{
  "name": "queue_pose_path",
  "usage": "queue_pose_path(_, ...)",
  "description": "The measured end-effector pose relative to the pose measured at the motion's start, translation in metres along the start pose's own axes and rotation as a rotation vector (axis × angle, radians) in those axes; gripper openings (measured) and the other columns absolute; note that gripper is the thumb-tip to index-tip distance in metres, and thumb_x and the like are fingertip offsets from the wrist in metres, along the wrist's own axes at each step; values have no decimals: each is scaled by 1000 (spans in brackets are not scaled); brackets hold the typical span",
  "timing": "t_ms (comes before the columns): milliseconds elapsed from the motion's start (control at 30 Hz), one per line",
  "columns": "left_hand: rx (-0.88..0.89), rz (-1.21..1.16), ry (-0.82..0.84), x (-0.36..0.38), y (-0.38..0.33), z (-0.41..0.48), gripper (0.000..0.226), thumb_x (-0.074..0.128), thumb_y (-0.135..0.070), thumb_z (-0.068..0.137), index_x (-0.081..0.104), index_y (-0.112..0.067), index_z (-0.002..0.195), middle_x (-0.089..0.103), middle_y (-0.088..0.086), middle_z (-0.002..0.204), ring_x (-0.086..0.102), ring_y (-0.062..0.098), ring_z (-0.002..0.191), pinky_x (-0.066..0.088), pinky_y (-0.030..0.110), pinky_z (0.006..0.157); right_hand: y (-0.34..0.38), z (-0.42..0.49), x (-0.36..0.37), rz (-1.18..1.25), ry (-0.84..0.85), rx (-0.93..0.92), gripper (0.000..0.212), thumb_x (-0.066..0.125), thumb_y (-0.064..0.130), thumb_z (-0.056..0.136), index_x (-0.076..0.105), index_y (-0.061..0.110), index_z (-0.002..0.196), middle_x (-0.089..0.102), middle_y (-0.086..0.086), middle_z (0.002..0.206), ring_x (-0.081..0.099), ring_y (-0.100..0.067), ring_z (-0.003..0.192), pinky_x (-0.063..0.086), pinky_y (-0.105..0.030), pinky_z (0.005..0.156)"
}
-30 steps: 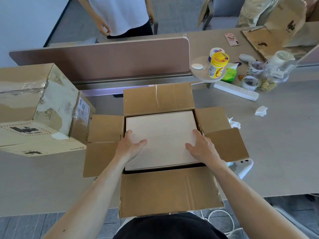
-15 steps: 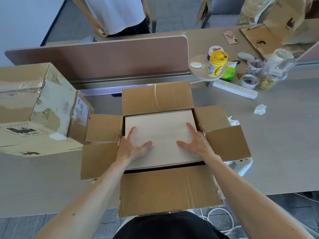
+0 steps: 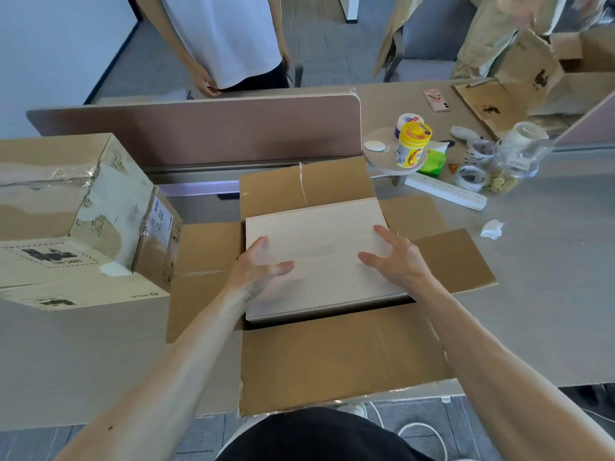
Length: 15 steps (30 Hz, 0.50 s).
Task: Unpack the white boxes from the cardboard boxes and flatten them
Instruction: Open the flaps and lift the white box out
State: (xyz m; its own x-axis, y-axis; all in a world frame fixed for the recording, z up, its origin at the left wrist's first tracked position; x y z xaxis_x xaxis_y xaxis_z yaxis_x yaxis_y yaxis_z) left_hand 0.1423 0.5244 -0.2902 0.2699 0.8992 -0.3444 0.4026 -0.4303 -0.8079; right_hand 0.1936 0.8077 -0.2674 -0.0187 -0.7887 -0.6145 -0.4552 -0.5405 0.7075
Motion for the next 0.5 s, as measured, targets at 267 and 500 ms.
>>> queue_pose_path(267, 81, 459, -106, 0, -40, -6, 98, 71, -74, 67, 29, -41, 150, 39, 6, 151, 44, 29, 136, 41, 41, 108, 13, -13, -15, -103, -50, -22, 72, 70, 46, 83, 38, 38, 147, 49, -5, 145, 38, -26, 137, 35, -40, 109)
queue_pose_path(500, 115, 629, -124, -10, -62, -8, 103, 52, -90, 58, 31, -39, 146, 48, 3, 145, 45, 32, 132, 42, 42, 99, 27, -23, -23, -95, -91, -47, 74, 71, 49, 81, 39, 38, 147, 55, -6, 140, 44, -29, 132, 38, -43, 107)
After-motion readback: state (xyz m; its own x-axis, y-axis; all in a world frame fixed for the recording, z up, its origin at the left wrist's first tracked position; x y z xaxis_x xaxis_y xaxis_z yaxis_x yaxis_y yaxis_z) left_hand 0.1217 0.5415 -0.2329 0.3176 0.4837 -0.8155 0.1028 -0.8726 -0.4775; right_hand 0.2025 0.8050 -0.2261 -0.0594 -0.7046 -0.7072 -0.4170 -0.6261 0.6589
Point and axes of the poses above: each hand's wrist, its own z-axis towards the middle knuckle, its own x-axis out of the palm, y = z × x, the point moved 3 cm from there along z, towards the middle knuckle
